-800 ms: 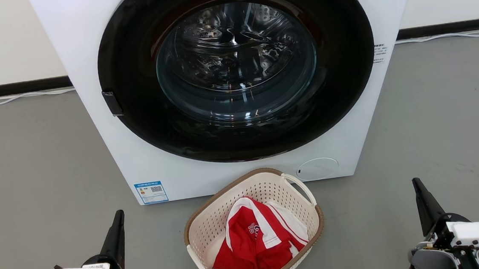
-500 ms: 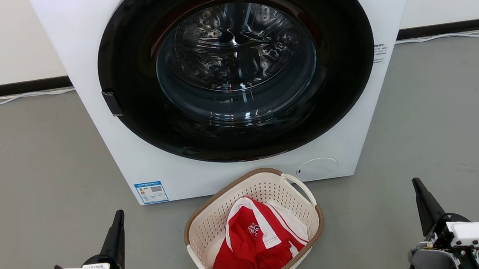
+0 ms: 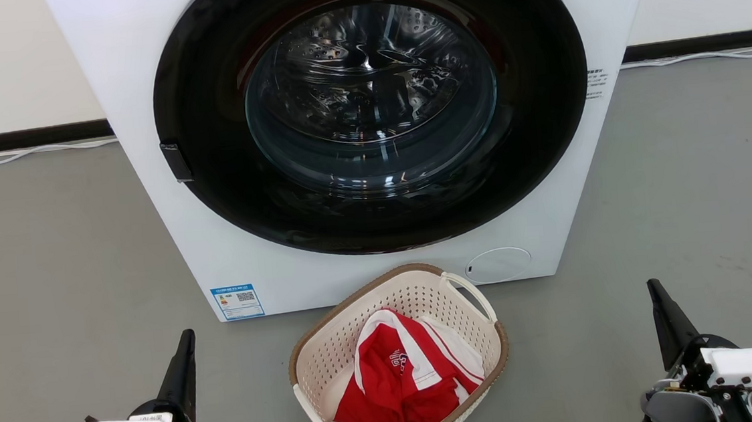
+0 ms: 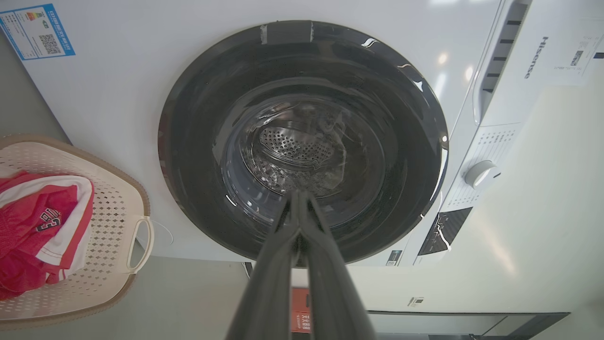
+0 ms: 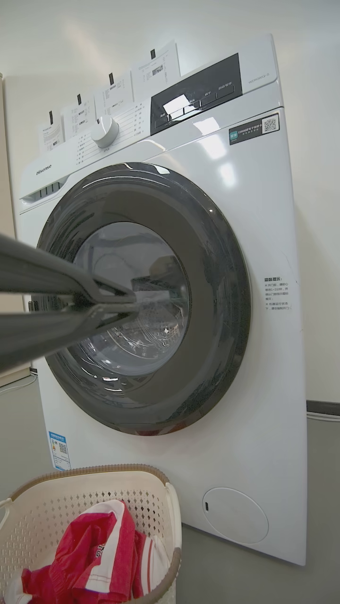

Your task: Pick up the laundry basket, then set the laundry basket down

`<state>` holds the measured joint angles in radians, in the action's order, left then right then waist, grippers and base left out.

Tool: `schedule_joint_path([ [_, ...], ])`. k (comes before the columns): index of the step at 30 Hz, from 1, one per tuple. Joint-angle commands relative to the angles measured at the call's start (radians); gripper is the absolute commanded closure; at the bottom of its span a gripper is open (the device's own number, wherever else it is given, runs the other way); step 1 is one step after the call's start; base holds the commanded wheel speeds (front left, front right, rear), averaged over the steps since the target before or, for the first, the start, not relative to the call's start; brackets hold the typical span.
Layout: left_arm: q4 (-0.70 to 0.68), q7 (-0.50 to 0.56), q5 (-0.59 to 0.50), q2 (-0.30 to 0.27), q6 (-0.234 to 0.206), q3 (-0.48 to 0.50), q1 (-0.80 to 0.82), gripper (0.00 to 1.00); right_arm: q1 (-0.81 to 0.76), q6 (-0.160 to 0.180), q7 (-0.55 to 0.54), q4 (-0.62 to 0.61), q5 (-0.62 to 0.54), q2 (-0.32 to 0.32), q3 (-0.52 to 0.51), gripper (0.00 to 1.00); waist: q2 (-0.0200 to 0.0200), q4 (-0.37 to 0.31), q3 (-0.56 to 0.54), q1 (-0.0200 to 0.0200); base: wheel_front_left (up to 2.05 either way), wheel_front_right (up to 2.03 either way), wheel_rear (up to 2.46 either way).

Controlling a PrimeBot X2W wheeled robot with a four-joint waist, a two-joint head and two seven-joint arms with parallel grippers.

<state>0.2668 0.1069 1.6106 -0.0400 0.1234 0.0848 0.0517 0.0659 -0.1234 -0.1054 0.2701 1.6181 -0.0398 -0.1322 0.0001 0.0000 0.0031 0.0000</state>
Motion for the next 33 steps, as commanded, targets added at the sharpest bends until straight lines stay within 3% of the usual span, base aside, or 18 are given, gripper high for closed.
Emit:
schedule_joint_path([
  [1, -0.022, 0.006, -0.002, -0.01, 0.007, 0.029, 0.056, 1.0, 0.042, -0.007, -0.008, -0.025, -0.009, -0.01, 0.019, 1.0, -0.0001, 0.0, 0.0, 0.0, 0.0, 0.0, 0.0],
  [7, -0.022, 0.006, -0.002, -0.01, 0.007, 0.029, 0.056, 1.0, 0.042, -0.007, -0.008, -0.025, -0.009, -0.01, 0.019, 1.0, -0.0001, 0.0, 0.0, 0.0, 0.0, 0.0, 0.0],
  [8, 0.0, 0.0, 0.0, 0.0, 0.0, 0.0, 0.0, 0.0, 0.0, 0.0, 0.0, 0.0, 0.0, 0.0, 0.0, 0.0, -0.0001, 0.0, 0.0, 0.0, 0.0, 0.0, 0.0],
  [19, 0.029, -0.023, -0.016, 0.01, -0.003, -0.012, -0.046, 0.0, -0.044, 0.0, 0.022, 0.042, -0.007, 0.011, 0.023, 0.0, -0.0001, -0.001, -0.004, 0.0023, 0.0, 0.0, 0.0],
  [23, 0.013, -0.035, -0.033, 0.009, -0.008, -0.015, -0.052, 0.0, -0.045, 0.0, 0.034, 0.039, -0.023, 0.01, 0.028, 0.0, -0.0001, -0.002, -0.003, 0.0002, 0.0, 0.0, 0.0],
  [33, -0.038, -0.064, -0.12, 0.007, -0.028, -0.023, -0.06, 0.0, -0.046, -0.001, 0.063, 0.02, -0.106, 0.009, 0.032, 0.0, -0.0001, -0.003, -0.004, 0.0001, 0.0, 0.0, 0.0],
])
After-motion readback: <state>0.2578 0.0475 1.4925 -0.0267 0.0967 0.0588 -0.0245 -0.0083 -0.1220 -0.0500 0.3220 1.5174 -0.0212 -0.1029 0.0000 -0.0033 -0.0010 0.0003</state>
